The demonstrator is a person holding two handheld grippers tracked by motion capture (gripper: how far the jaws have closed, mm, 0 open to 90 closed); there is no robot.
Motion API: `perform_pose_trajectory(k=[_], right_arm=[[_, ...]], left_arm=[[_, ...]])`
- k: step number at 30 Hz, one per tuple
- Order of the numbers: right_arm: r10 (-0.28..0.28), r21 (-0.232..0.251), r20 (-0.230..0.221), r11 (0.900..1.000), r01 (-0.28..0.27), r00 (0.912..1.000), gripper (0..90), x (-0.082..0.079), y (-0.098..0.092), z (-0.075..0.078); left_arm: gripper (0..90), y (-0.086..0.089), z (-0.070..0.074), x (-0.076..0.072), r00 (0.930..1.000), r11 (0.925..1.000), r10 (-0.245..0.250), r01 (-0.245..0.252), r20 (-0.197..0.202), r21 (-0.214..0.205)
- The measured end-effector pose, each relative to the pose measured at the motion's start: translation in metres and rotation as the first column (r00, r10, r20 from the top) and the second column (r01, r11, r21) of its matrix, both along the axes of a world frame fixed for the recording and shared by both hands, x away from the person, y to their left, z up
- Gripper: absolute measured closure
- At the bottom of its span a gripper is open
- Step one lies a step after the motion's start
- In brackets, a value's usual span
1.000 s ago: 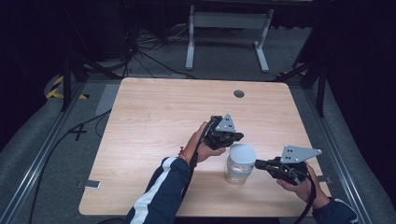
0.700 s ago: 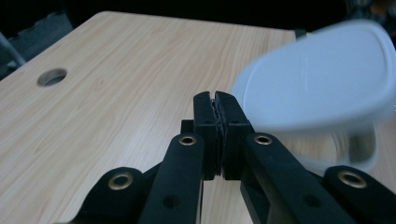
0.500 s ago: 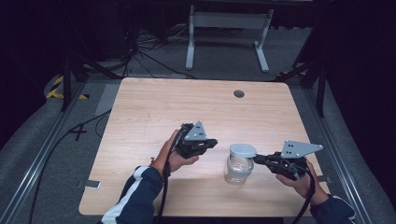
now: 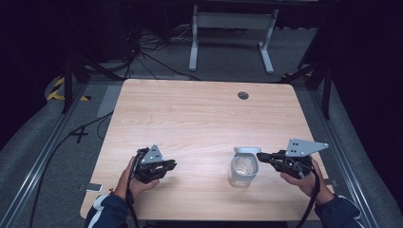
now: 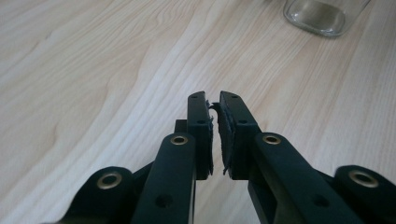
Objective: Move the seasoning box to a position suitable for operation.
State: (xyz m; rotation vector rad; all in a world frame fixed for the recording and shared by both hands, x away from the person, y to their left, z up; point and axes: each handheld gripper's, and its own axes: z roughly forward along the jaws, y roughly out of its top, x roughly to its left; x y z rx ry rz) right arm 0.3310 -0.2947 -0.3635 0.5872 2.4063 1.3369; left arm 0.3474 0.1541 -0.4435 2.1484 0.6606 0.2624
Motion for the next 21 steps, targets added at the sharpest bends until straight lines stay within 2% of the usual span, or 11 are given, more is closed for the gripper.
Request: perform_pose_trajectory(k=[2, 5, 10, 13, 17, 21], right_arm=[[-0.002, 0.001, 0.007, 1.0, 0.002, 1.0, 89.8, 0.005, 0.001, 0.002], [-0.007, 0.003, 0.008, 1.0, 0.007, 0.9999, 89.8, 0.008, 0.001, 0.004], [-0.007, 0.004, 0.018, 1.0, 0.007, 0.9998, 89.9, 0.013, 0.002, 0.007], [-0.007, 0.004, 0.019, 1.0, 0.007, 0.9998, 89.9, 0.016, 0.003, 0.007], [-0.001, 0.009, 0.018, 1.0, 0.001, 0.9998, 89.9, 0.02, 0.005, 0.008], [0.002, 0.009, 0.025, 1.0, -0.002, 0.9997, 89.9, 0.024, 0.007, 0.008]], left_arm=[[80.3, 0.009, -0.005, -0.005, 0.9999, 0.9996, 0.011, -0.01, -0.003, 0.027], [78.4, 0.011, -0.008, -0.006, 0.9997, 0.9989, 0.02, -0.02, -0.01, 0.042], [75.9, 0.016, -0.013, -0.01, 0.9995, 0.9962, 0.033, -0.033, 0.003, 0.081], [75.1, 0.02, -0.014, -0.01, 0.9993, 0.9958, 0.037, -0.037, 0.006, 0.083], [74.3, 0.022, -0.017, -0.013, 0.9984, 0.9963, 0.055, -0.055, -0.007, 0.066], [72.4, 0.025, -0.02, -0.015, 0.9984, 0.9944, 0.054, -0.052, -0.016, 0.092]])
